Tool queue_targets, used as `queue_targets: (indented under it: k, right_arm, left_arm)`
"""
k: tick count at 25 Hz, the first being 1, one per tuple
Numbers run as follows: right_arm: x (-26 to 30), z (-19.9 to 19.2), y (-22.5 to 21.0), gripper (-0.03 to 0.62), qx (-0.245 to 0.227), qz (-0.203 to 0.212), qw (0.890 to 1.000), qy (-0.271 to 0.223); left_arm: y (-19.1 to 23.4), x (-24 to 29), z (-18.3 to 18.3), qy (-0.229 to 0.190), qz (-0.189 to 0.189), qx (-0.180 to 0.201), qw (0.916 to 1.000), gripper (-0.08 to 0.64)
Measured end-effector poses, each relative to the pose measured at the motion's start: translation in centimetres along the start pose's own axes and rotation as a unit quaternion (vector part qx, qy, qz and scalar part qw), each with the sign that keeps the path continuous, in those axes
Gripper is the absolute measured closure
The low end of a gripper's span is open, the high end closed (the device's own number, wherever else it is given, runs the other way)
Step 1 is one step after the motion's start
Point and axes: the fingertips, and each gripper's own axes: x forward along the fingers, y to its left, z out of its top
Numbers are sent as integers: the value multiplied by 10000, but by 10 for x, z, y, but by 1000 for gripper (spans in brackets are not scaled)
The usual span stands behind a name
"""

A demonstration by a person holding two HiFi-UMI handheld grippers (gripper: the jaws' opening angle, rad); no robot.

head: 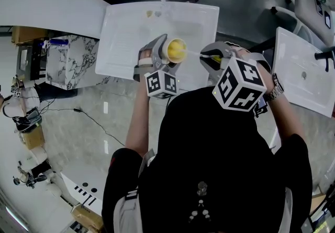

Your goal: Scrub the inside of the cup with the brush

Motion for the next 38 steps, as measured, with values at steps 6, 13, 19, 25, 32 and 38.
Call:
queue_targets:
  k: [6, 13, 19, 25, 32, 38]
  right_arm:
    - [-2, 6, 6, 555, 388, 97, 9989, -236]
    - [-6, 11, 8, 555, 832, 47, 9955, -456]
    - [-8, 13, 5, 555, 1009, -49, 9936, -504]
    - [-5, 9, 5, 555, 894, -143, 9953, -330]
    - [-5, 2, 7, 555, 837, -165, 9962, -172]
    - [-3, 4, 14, 556, 863, -62, 9960, -224]
  left_arm:
    - [1, 3, 0, 79, 79, 27, 9999, 103]
    - [1, 3, -1, 118, 105, 80, 9998, 103]
    - [-4, 1, -2, 148, 72, 256, 9995, 103]
    - [-9, -2, 0, 76, 25, 375, 9993, 103]
    - [-4, -7, -1, 41, 96, 355, 9993, 103]
    - [1, -10, -6, 92, 212, 351, 9991, 103]
